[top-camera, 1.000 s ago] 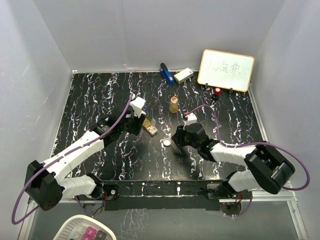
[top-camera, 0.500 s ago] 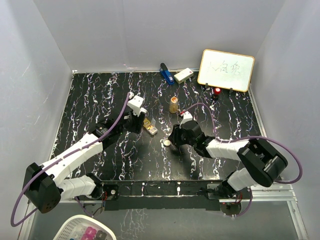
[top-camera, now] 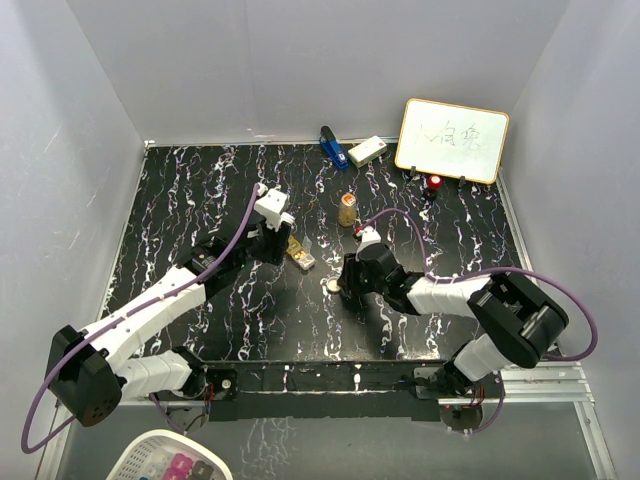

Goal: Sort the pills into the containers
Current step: Pick up the lid of the pill bottle at the center of the board.

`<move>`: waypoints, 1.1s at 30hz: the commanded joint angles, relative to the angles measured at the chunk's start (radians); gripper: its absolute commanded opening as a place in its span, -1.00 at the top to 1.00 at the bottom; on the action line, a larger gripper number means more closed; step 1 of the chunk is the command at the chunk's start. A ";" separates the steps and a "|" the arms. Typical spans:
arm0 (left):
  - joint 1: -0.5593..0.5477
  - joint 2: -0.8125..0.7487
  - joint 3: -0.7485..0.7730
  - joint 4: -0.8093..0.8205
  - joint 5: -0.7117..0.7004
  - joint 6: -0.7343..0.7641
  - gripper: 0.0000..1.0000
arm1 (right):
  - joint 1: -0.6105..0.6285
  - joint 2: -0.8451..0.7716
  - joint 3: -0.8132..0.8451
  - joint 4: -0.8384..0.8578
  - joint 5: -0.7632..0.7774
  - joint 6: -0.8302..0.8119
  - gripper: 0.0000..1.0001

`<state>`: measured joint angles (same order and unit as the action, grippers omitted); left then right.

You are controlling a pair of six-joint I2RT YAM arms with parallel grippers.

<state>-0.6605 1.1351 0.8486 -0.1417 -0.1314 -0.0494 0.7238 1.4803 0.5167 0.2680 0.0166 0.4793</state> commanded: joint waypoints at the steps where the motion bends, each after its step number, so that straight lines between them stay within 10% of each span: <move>1: -0.001 -0.042 -0.012 0.028 -0.017 -0.002 1.00 | 0.023 0.015 0.052 0.000 0.035 -0.010 0.43; 7: -0.001 -0.049 -0.017 0.033 -0.030 0.000 1.00 | 0.061 0.070 0.108 -0.102 0.093 -0.033 0.53; 12: 0.000 -0.055 -0.020 0.029 -0.043 -0.002 1.00 | 0.096 0.125 0.156 -0.206 0.206 -0.025 1.00; 33: -0.001 -0.080 -0.040 0.052 0.024 -0.027 1.00 | 0.335 -0.012 0.276 -0.348 1.134 -0.175 1.00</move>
<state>-0.6605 1.0821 0.8162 -0.1188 -0.1238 -0.0685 1.0431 1.4864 0.7391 -0.1017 0.8642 0.3820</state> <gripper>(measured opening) 0.504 0.012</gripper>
